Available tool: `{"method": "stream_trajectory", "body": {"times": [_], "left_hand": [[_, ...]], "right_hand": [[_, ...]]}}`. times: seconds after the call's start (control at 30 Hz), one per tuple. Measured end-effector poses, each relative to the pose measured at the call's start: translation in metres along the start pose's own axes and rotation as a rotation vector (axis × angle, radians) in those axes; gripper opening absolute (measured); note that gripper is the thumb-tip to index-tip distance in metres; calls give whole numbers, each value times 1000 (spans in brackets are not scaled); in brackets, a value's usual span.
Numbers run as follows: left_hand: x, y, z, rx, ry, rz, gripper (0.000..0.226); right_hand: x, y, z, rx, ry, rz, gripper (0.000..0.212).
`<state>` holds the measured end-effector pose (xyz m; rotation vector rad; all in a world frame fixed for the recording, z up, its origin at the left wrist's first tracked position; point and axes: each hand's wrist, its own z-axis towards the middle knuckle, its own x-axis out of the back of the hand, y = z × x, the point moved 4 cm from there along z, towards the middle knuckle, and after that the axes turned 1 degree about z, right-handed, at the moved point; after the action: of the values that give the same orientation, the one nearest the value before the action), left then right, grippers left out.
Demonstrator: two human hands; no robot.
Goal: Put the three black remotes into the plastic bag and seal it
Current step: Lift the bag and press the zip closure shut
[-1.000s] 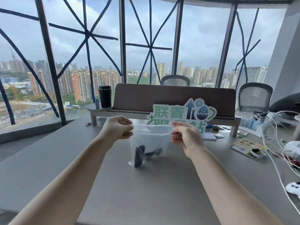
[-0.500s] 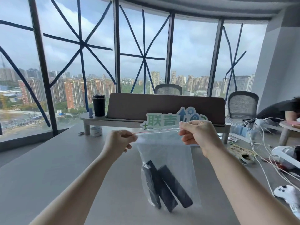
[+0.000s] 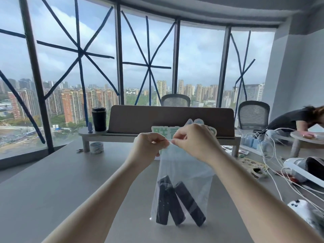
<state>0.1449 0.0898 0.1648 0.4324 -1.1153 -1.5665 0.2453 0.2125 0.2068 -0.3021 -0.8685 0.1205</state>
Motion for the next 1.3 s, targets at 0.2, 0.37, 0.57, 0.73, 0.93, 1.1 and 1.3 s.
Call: {"method": "stream_trajectory", "body": {"times": [0.2, 0.37, 0.57, 0.73, 0.93, 1.1, 1.3], "left_hand": [[-4, 12, 5, -63, -28, 55, 19], [-3, 18, 8, -91, -48, 67, 16], [0, 11, 9, -106, 24, 78, 18], [20, 5, 9, -110, 190, 46, 14], [63, -14, 14, -72, 335, 26, 12], [84, -23, 11, -65, 384, 24, 13], [104, -36, 11, -19, 397, -60, 15]], "right_hand": [[10, -4, 5, -22, -94, -38, 14], [9, -4, 9, -10, -129, -3, 14], [-1, -8, 7, 59, -125, -63, 15], [-4, -7, 3, 112, -88, -141, 17], [-7, 18, -4, 73, -80, -210, 18], [-12, 15, -7, 86, -73, -220, 15], [-9, 0, -4, 139, -73, -228, 19]]}}
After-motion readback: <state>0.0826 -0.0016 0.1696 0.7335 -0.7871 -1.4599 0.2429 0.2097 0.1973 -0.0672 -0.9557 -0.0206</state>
